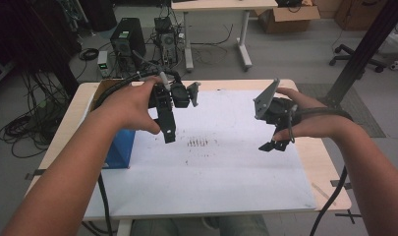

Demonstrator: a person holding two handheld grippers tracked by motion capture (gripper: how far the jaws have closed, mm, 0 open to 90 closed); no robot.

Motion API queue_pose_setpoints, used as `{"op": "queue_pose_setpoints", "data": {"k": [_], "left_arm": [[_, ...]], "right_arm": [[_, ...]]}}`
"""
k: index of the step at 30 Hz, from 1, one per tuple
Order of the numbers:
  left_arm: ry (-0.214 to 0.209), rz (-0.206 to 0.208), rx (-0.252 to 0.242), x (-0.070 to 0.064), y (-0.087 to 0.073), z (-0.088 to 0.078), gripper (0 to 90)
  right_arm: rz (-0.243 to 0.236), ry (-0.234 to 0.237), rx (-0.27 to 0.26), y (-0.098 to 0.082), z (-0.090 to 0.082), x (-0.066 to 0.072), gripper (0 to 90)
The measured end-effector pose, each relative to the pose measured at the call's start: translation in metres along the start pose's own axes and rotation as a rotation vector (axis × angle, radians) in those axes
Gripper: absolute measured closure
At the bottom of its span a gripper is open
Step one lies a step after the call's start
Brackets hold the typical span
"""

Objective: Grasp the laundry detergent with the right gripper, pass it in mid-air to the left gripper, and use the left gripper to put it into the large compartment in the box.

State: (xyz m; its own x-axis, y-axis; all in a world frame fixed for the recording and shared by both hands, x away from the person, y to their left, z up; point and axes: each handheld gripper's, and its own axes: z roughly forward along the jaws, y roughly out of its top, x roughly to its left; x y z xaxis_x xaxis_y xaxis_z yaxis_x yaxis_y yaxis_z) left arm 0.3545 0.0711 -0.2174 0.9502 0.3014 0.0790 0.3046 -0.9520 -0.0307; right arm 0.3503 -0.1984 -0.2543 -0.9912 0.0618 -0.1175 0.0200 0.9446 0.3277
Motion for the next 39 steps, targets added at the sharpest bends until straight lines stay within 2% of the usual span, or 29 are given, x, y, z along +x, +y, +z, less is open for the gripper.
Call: {"op": "queue_pose_setpoints", "data": {"k": [12, 19, 24, 30, 39], "left_arm": [[-0.028, 0.157, 0.02, -0.002, 0.02, 0.015, 0.2], [-0.04, 0.204, 0.032, 0.003, 0.026, 0.024, 0.2], [-0.052, 0.227, 0.032, 0.005, 0.029, 0.03, 0.2], [-0.055, 0.231, 0.037, 0.009, 0.031, 0.037, 0.2], [-0.06, 0.227, 0.034, 0.013, 0.031, 0.037, 0.2]], "right_arm": [[-0.006, 0.025, 0.044, -0.004, 0.01, -0.016, 3.6], [-0.02, 0.047, 0.052, -0.004, 0.018, -0.026, 3.6], [-0.023, 0.06, 0.058, -0.005, 0.023, -0.032, 3.6], [-0.024, 0.07, 0.068, -0.004, 0.029, -0.035, 3.7], [-0.015, 0.074, 0.086, -0.007, 0.031, -0.036, 3.7]]}}
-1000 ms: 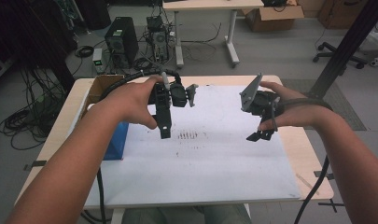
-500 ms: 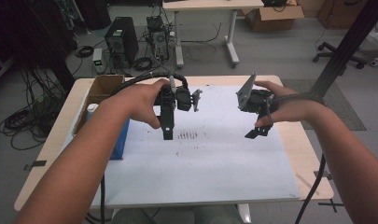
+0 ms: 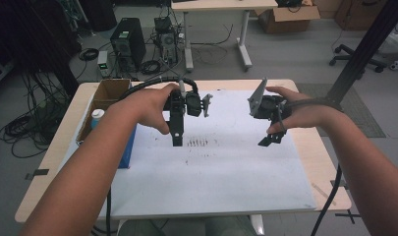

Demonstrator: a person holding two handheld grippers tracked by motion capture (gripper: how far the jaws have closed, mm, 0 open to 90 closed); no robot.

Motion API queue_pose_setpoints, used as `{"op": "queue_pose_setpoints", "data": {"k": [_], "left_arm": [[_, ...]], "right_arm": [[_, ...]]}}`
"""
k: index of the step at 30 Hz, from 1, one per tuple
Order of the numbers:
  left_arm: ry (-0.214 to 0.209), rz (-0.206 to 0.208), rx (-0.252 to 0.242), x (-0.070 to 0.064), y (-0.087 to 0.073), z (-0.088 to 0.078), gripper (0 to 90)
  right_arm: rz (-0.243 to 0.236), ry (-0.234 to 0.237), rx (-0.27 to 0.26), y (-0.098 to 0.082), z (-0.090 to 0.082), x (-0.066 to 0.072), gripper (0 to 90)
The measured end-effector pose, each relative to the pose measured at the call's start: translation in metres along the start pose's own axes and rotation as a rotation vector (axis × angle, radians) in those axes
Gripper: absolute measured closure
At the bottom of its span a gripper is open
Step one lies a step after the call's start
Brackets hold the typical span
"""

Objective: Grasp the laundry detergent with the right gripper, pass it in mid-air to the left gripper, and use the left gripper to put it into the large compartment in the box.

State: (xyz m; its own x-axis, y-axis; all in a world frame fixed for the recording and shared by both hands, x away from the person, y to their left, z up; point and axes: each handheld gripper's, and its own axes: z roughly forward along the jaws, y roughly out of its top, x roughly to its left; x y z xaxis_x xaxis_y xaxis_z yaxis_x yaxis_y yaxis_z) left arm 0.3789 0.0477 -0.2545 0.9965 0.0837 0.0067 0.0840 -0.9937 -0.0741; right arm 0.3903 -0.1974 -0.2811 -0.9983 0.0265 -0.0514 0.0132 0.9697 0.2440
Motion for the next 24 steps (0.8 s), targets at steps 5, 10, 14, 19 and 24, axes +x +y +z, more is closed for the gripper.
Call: {"op": "queue_pose_setpoints", "data": {"k": [5, 10, 14, 19, 24], "left_arm": [[0.003, -0.014, -0.001, 0.001, -0.0027, -0.0015, 0.2], [0.005, -0.018, -0.005, 0.0002, -0.0046, -0.003, 0.2], [0.005, -0.024, -0.011, -0.0004, -0.0067, -0.0043, 0.2], [0.011, -0.03, -0.01, -0.0014, -0.0083, -0.0046, 0.2], [0.018, -0.035, -0.012, -0.0031, -0.0089, -0.0054, 0.2]], "right_arm": [[0.001, -0.002, 0.004, -0.0014, -0.0008, 0.0018, 3.7], [0.004, 0.0, 0.002, -0.0018, -0.0005, 0.0041, 3.8], [0.001, 0.0, 0.002, -0.0022, 0.0002, 0.005, 3.7], [0.0, -0.001, 0.001, -0.0014, 0.0001, 0.0063, 3.7], [0.004, -0.005, 0.001, -0.0011, 0.0, 0.0082, 3.7]]}}
